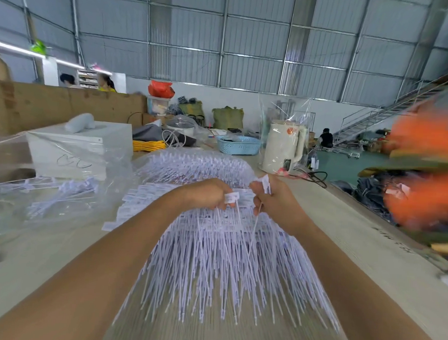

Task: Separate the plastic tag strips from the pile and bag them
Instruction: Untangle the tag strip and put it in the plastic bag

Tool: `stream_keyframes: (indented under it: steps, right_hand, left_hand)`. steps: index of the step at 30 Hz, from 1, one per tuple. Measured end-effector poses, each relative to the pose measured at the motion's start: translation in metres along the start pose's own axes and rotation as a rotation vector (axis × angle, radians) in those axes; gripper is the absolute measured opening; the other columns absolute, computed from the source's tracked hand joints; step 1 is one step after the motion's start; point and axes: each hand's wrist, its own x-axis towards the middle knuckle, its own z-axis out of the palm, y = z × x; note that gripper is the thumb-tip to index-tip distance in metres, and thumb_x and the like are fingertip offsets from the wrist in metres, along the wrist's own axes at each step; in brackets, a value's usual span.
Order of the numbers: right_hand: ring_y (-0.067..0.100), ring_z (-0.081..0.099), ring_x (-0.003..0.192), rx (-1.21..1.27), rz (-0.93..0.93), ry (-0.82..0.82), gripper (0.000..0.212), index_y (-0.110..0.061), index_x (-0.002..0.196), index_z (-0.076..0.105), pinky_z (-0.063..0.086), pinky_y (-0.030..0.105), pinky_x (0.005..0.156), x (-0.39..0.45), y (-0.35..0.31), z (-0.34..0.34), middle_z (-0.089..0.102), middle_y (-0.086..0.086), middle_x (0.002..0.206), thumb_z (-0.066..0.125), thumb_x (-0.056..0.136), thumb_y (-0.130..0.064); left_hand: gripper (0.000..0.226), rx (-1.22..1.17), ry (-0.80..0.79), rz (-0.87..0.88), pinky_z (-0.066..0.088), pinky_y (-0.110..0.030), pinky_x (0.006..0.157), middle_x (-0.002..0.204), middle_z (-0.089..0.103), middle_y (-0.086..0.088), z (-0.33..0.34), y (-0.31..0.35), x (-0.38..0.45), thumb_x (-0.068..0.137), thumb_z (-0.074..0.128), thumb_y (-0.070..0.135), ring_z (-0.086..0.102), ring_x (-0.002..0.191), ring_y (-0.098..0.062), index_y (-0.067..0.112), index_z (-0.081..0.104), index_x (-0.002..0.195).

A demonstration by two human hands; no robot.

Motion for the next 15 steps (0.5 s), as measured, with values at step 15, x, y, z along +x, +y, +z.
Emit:
stream_keyframes:
  steps: [15]
  right_hand:
    - [0.008,0.039,0.043,-0.009,0.065,-0.202,0.009,-0.003,0.081,0.061,0.034,0.017,0.040,0.011,0.002,0.005,0.045,-0.002,0.053,0.070,0.080,0.000]
  left_hand:
    - [0.033,0.063,0.094,0.154,0.050,-0.037,0.082,0.099,0.062,-0.012,-0.002,-0.010,-0.003,0.080,0.074,0.015,0.060,0.089,-0.022,0.008,0.055,0.105]
